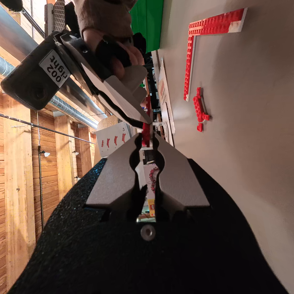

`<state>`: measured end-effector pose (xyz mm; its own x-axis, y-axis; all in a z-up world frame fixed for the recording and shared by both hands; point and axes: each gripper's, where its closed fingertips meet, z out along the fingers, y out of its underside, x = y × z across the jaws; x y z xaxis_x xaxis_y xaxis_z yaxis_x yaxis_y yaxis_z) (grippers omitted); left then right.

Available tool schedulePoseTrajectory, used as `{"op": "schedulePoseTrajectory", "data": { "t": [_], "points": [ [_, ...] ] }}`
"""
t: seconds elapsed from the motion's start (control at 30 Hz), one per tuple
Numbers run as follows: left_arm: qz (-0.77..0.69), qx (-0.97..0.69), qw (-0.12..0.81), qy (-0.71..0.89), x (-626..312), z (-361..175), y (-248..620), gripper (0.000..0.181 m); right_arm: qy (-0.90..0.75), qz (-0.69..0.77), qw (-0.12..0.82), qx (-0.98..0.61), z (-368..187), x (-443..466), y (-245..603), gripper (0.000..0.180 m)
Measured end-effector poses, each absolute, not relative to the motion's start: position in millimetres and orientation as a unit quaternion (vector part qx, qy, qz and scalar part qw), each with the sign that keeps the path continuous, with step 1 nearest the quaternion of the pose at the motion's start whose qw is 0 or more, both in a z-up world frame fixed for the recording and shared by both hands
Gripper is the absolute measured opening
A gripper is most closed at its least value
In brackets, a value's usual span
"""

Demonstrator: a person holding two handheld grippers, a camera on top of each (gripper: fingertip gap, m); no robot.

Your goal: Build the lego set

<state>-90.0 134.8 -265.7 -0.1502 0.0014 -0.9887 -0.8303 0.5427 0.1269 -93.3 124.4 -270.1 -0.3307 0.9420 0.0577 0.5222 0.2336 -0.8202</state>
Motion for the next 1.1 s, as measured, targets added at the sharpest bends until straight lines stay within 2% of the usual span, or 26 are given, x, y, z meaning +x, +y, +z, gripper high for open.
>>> {"op": "schedulePoseTrajectory", "data": {
  "t": [0.4, 0.67, 0.73, 0.83, 1.0, 1.1],
  "points": [
    [0.395, -0.326, 0.503, 0.696, -88.8, -279.1, 141.4, 0.007, -0.739, 0.331, 0.272, -0.520, -285.3, -90.3, 131.1, 0.013],
    [0.359, -0.362, 0.522, 0.684, -91.7, -293.4, 141.8, 0.009, -0.742, 0.322, 0.253, -0.530, -299.6, -93.0, 131.9, 0.014],
    [0.309, -0.404, 0.547, 0.665, -92.9, -297.9, 139.6, 0.013, -0.746, 0.316, 0.250, -0.530, -303.4, -94.0, 131.6, 0.014],
    [0.200, -0.504, 0.557, 0.629, -101.6, -308.7, 133.4, 0.044, -0.750, 0.301, 0.250, -0.534, -307.7, -92.9, 134.7, 0.014],
    [-0.022, -0.635, 0.586, 0.503, -108.0, -301.9, 123.0, 0.054, -0.745, 0.310, 0.265, -0.528, -301.7, -91.1, 138.2, 0.014],
    [-0.163, -0.665, 0.604, 0.409, -101.3, -285.2, 117.9, 0.056, -0.751, 0.316, 0.314, -0.487, -287.5, -94.9, 136.8, 0.014]
  ]
}}
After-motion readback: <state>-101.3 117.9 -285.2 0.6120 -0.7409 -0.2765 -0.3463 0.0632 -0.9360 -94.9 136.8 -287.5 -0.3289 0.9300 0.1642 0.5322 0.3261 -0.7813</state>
